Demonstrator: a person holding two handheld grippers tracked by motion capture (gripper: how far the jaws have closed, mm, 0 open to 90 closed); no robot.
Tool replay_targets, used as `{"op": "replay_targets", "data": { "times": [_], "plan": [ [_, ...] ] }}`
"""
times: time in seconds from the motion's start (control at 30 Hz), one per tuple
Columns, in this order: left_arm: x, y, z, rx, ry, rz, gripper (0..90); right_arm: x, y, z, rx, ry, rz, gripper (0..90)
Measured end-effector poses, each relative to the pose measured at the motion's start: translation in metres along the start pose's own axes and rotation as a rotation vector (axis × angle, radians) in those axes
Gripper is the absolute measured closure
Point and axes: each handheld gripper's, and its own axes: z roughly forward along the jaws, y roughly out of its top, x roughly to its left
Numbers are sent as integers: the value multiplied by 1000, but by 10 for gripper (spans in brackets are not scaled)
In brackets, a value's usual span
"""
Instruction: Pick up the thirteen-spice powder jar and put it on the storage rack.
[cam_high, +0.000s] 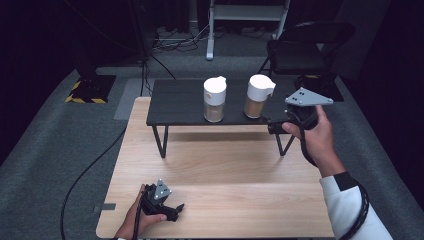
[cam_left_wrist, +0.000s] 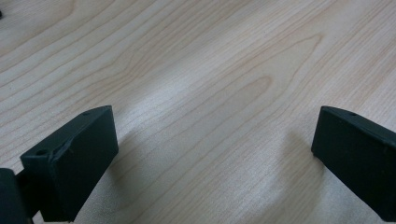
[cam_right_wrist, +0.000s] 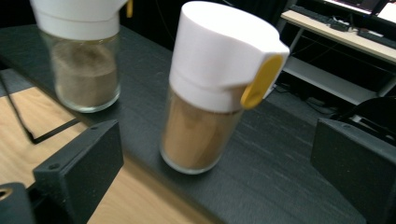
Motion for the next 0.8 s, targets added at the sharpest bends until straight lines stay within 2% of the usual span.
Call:
{"op": "replay_targets", "data": {
  "times": [0.4,0.8],
  "plan": [
    [0,0,0,0,0,0,3,7,-28,-24,-21,20,-25,21],
    [0,0,0,-1,0,0,3,13,-61,-37,-43,43,-17,21]
  ]
}}
